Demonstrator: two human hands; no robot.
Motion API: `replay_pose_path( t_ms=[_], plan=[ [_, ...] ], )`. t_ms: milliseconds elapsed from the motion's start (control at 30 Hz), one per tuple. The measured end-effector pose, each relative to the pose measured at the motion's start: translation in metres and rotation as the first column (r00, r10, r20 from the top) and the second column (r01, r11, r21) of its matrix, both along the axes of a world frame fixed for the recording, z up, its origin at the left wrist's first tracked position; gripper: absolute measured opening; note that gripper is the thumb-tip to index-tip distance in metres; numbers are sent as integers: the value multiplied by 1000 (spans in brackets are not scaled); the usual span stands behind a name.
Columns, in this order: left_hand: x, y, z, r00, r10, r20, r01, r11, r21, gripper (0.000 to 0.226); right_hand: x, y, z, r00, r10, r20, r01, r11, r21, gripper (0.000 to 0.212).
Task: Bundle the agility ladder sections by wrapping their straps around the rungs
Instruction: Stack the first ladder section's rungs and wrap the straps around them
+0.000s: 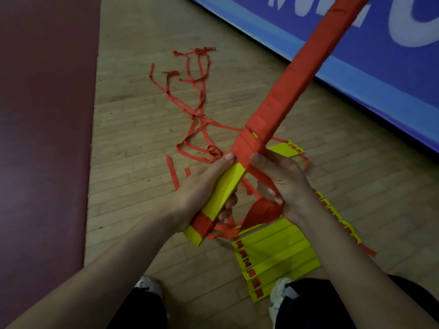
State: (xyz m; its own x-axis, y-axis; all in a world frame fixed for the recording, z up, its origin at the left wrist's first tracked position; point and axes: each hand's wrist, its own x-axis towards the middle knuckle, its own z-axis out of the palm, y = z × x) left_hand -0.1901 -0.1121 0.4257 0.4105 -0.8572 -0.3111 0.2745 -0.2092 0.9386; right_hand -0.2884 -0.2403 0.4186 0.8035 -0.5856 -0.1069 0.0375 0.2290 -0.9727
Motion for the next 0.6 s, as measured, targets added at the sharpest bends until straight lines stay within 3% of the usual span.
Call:
replay_pose_path(
  t_ms=[100,167,267,433,533,600],
  plan=[
    [0,-2,-3,986,120,112,-119,993,-16,49,-1,-3,2,989,-112,-93,98,985,-143,38],
    [0,-3,-10,957,184,225,-187,982,-7,51,0,-5,0,985,-128,-116,105,976,-191,21],
    [3,-5,-22,902,220,370,-242,970,13,52,3,-5,-4,992,-127,-26,117,965,-236,12],
    [2,-8,-31,869,199,452,-253,965,63,44,8,0,-4,980,-195,45,196,888,-415,27],
    [-2,-9,-28,876,173,451,-233,969,80,58,7,-3,-5,958,-268,104,285,836,-469,46],
    [0,-9,-25,891,180,417,-240,966,95,68,4,-7,-7,955,-278,102,290,809,-512,46]
  ],
)
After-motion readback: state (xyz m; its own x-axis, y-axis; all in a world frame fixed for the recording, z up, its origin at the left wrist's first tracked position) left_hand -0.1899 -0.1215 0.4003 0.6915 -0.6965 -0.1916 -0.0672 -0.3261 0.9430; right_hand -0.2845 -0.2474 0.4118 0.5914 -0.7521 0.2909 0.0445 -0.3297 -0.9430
